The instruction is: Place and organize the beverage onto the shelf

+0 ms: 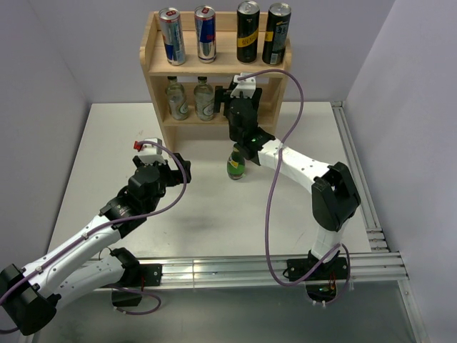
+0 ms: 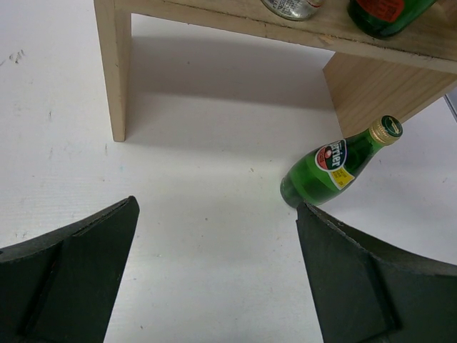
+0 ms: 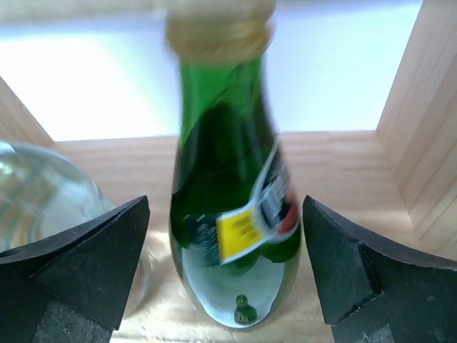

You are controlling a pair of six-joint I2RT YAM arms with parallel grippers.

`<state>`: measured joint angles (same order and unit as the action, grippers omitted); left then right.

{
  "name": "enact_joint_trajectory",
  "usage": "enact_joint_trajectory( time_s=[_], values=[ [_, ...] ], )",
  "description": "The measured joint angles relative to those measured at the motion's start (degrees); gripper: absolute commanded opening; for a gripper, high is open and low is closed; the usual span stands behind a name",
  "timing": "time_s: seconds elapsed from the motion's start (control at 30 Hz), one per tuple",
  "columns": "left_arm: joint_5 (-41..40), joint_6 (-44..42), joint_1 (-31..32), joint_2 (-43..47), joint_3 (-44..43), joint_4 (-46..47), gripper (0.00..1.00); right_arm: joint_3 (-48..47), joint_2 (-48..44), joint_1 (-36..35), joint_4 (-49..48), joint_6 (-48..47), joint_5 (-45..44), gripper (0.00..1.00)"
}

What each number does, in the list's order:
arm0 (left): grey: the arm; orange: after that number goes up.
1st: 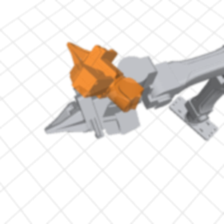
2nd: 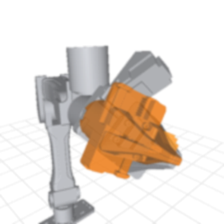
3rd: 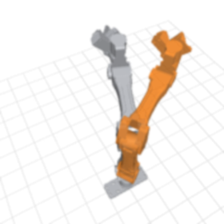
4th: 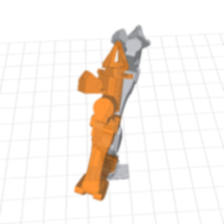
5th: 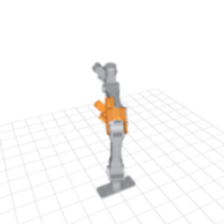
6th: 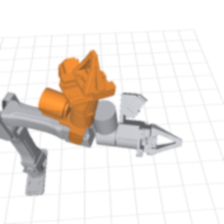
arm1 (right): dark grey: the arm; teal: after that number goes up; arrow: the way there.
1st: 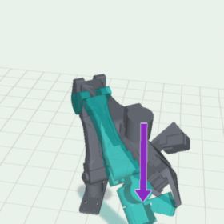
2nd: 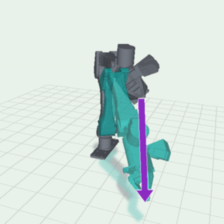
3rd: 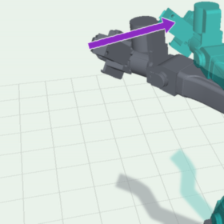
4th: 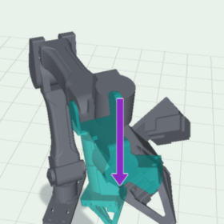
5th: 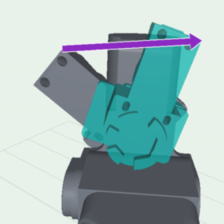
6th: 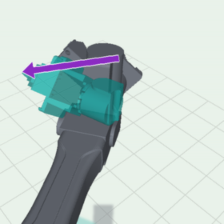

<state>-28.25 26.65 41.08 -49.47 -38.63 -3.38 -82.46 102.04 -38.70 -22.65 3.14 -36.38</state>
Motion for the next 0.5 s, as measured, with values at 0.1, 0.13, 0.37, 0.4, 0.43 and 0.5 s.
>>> enact_joint_trajectory(
  time_s=[0.1, 0.13, 0.37, 0.4, 0.43, 0.5],
  values=[
    [0.0, 0.0, 0.0, 0.0, 0.0, 0.0, 0.99, -0.1, 0.0, 0.1, -1.6, 0.0, -0.1, 0.95],
    [0.0, 0.0, 0.0, 0.0, 0.0, 0.1, 0.99, -0.1, 0.0, 0.1, -1.8, 0.0, -0.2, 0.95],
    [0.0, 0.0, 0.0, 0.0, 0.0, 0.1, 0.99, -0.1, 0.0, 0.1, -2.3, 0.1, -0.3, 0.95],
    [0.0, 0.0, 0.0, 0.0, 0.0, 0.1, 0.99, -0.1, 0.0, 0.1, -2.3, 0.2, -0.3, 0.95],
    [0.0, 0.0, 0.0, 0.0, 0.0, 0.1, 0.99, -0.1, 0.0, 0.1, -2.3, 0.2, -0.3, 0.95],
    [0.0, 0.0, 0.0, 0.0, 0.0, 0.1, 0.99, -0.1, 0.0, 0.1, -2.4, 0.2, -0.3, 0.96]
  ],
)
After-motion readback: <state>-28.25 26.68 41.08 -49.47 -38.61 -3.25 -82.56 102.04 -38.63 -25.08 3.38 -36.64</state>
